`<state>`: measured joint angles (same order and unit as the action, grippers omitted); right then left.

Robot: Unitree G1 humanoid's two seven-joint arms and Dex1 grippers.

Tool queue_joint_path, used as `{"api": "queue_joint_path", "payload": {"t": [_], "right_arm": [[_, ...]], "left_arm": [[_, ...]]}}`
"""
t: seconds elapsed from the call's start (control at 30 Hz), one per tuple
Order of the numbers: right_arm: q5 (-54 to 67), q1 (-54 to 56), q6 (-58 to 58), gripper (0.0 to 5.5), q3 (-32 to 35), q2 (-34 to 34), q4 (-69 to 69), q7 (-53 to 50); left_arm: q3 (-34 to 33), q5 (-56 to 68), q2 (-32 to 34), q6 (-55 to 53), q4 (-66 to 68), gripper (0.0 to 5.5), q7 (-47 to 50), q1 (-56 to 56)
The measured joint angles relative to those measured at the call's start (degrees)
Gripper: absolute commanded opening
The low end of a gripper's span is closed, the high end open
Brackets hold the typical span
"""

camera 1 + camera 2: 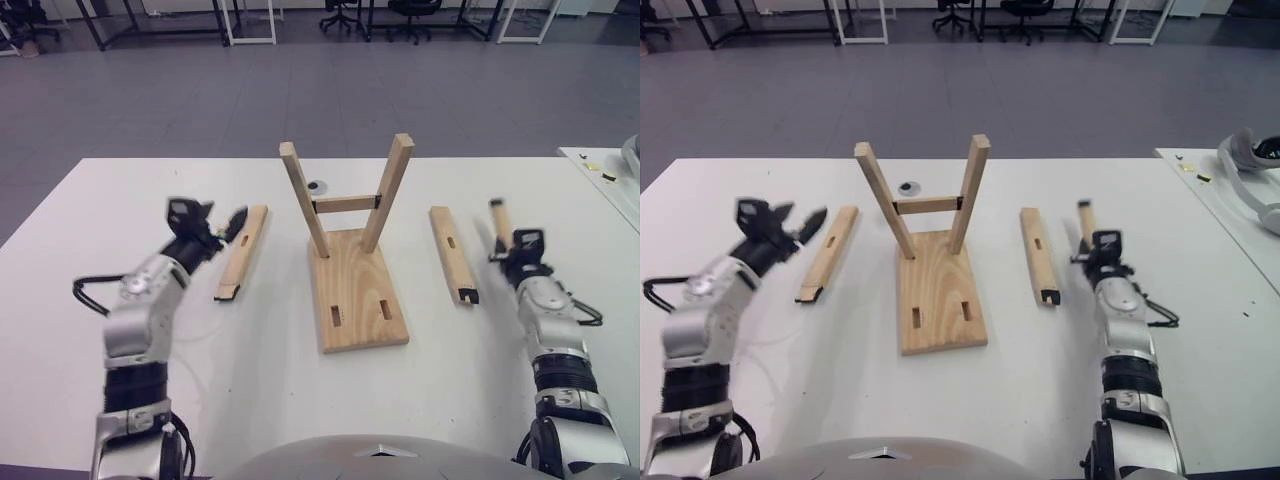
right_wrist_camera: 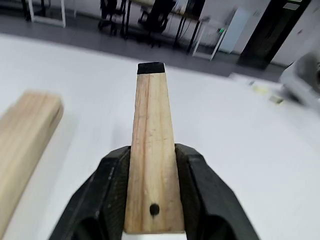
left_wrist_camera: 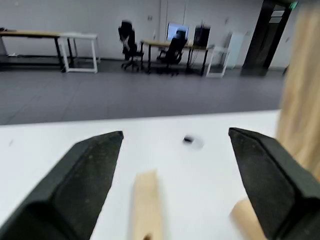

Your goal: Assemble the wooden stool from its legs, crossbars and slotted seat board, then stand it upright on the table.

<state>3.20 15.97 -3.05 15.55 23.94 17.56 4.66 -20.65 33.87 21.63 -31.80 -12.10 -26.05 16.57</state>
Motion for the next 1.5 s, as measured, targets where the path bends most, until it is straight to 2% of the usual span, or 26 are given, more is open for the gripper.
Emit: {"api": "queue_joint_path", "payload": {"t": [0.1,0.17,0.2,0.27,0.37,0.57,0.9,1.03,1.07,1.2,1.3,1.4,1.5], "right_arm": [[-0.2,7.3,0.5,1.32,-3.3,0.1,-17.3,0.9],[1.4,14.0,-2.6,1.32,-10.3,-1.4,-30.5,4.7],[1.6,16.2,-3.9,1.32,-13.8,-2.5,-34.5,6.5],[1.8,19.7,-6.3,1.32,-25.0,-6.1,-42.3,11.7],[0.9,19.6,-8.6,1.32,-29.0,-6.6,-44.0,13.8],[-0.3,19.2,-9.3,1.32,-29.3,-7.1,-45.4,14.5],[0.4,17.9,-9.6,1.32,-28.5,-7.9,-45.7,16.2],[1.7,17.8,-9.9,1.32,-27.9,-8.2,-45.7,17.2],[1.7,17.8,-10.0,1.7,-27.9,-8.2,-45.7,17.2],[1.5,15.7,-11.6,2.52,-28.2,-7.5,-45.7,18.5],[0.7,14.4,-12.9,3.18,-27.3,-6.6,-45.7,18.2],[-1.3,13.1,-13.6,3.27,-24.3,-6.3,-45.0,15.8],[-3.7,12.8,-13.0,3.27,-20.1,-5.9,-42.5,12.4]], "left_arm": [[-3.6,18.9,0.2,-6.7,-6.3,3.9,3.7,12.0],[-2.6,30.6,-1.8,-10.7,-8.7,3.9,10.1,21.4],[-1.1,33.5,-3.0,-11.8,-8.9,3.9,12.4,24.5],[4.6,37.3,-6.8,-14.3,-9.8,3.57,17.4,29.1],[5.4,39.9,-7.5,-14.5,-9.7,3.12,22.2,29.3],[4.5,44.5,-7.2,-13.5,-9.8,2.25,26.5,29.6],[4.1,46.7,-5.4,-12.2,-9.8,0.56,27.0,26.7],[4.1,47.7,-4.9,-12.0,-10.0,0.48,26.5,26.3],[4.1,47.8,-4.9,-11.9,-10.0,0.48,26.5,26.2],[3.3,47.9,-2.7,-11.1,-9.9,0.4,26.2,25.5],[0.5,36.9,4.2,-6.8,-4.7,0.4,22.7,24.1],[-0.9,25.2,7.0,0.8,2.7,0.4,19.6,21.0],[2.3,13.8,5.0,8.8,14.9,0.4,13.0,13.0]]}}
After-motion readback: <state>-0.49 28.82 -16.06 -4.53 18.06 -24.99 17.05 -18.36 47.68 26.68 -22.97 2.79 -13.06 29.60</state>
